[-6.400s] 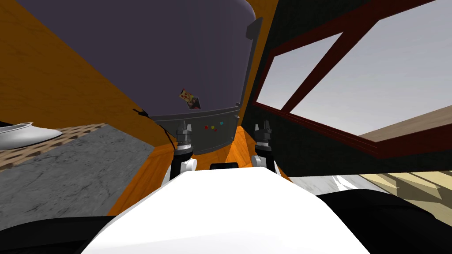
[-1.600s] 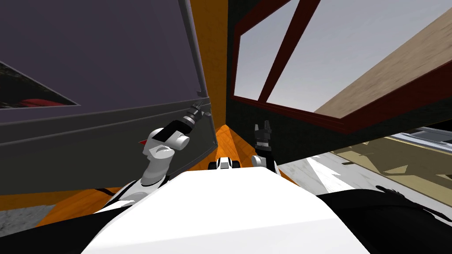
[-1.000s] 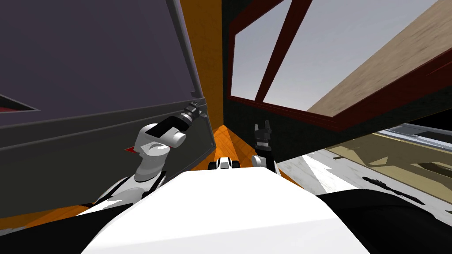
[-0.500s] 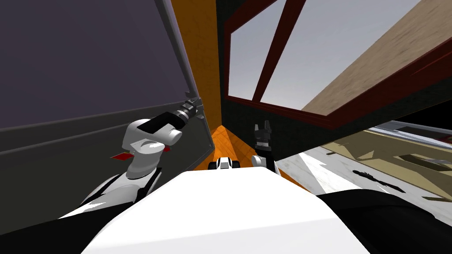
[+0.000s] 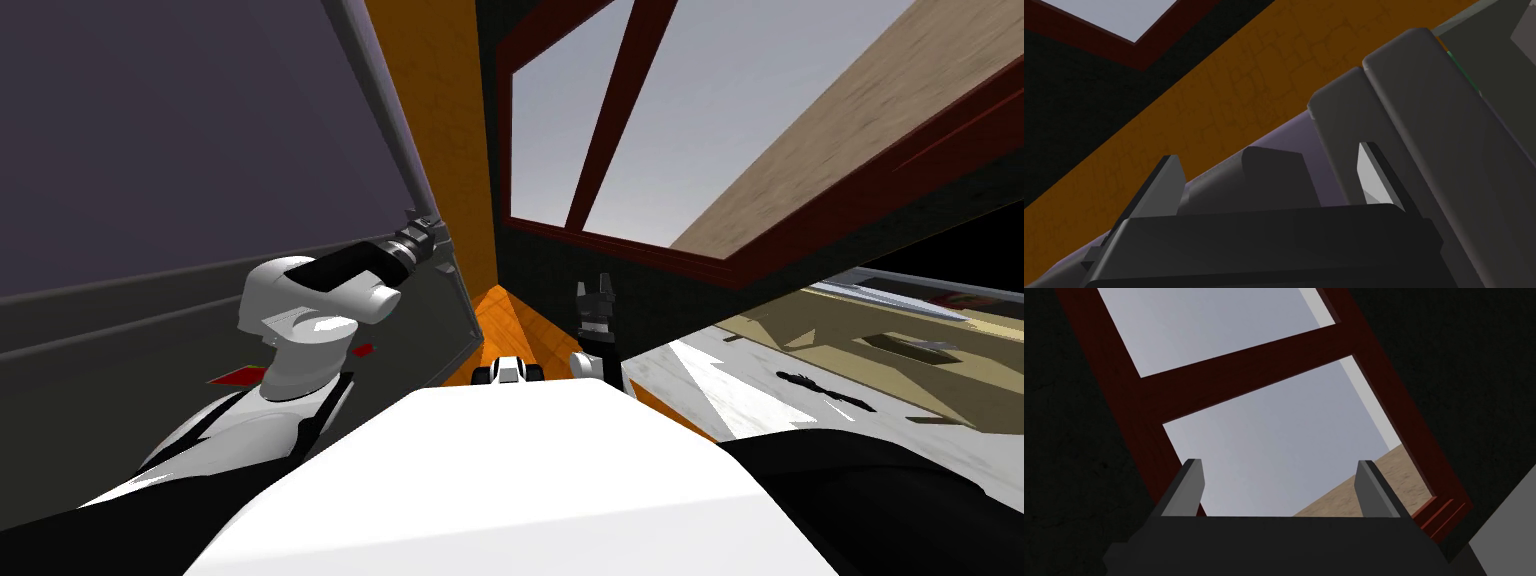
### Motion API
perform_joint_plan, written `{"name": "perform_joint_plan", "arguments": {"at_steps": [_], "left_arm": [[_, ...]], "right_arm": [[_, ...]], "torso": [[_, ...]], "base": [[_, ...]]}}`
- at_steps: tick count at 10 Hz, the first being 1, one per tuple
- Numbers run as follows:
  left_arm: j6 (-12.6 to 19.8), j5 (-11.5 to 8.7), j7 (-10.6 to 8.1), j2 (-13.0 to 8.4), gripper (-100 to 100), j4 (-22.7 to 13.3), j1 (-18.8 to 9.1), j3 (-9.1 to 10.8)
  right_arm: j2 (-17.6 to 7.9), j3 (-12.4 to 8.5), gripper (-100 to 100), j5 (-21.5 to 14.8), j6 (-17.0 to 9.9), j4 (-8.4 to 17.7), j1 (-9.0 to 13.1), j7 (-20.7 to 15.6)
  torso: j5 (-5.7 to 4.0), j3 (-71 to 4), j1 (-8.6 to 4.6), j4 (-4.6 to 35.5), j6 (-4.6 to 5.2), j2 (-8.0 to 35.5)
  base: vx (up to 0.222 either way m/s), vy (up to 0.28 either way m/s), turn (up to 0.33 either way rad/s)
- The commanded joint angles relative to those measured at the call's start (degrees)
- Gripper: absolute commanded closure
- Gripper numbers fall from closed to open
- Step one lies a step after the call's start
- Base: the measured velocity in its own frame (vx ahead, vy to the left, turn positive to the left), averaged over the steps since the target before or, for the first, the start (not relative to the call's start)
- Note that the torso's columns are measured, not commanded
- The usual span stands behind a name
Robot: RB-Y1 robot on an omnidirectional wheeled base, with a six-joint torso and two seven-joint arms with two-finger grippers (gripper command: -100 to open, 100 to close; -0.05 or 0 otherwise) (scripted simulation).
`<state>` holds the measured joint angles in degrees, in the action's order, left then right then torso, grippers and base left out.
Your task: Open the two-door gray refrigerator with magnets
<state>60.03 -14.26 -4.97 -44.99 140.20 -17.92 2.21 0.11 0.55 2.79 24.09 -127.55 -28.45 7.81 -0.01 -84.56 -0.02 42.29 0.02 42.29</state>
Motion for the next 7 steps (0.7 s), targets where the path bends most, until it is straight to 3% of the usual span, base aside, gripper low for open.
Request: {"name": "perform_joint_plan", "arguments": {"at_steps": [1,6,7], "left_arm": [[4.57,-0.69,0.00,-2.89,-100,0.52,-1.28,1.61],[10.29,-1.53,-0.08,-7.02,-100,1.35,-3.40,3.40],[9.29,-1.48,-0.01,-6.51,-100,1.10,-3.01,3.28]], "right_arm": [[0.00,0.00,0,0.00,0.00,0.00,0.00,0.00],[0.00,0.00,0,0.00,0.00,0.00,0.00,0.00],[0.00,0.00,0,0.00,0.00,0.00,0.00,0.00]], "torso": [[0.01,-0.01,0.01,-0.01,-0.02,-0.02],[0.00,0.02,0.01,0.01,-0.02,0.02],[0.01,0.01,0.01,0.00,-0.01,0.02]], "base": [[0.039,-0.007,-0.093],[0.029,-0.004,-0.068],[0.010,-0.002,-0.014]]}}
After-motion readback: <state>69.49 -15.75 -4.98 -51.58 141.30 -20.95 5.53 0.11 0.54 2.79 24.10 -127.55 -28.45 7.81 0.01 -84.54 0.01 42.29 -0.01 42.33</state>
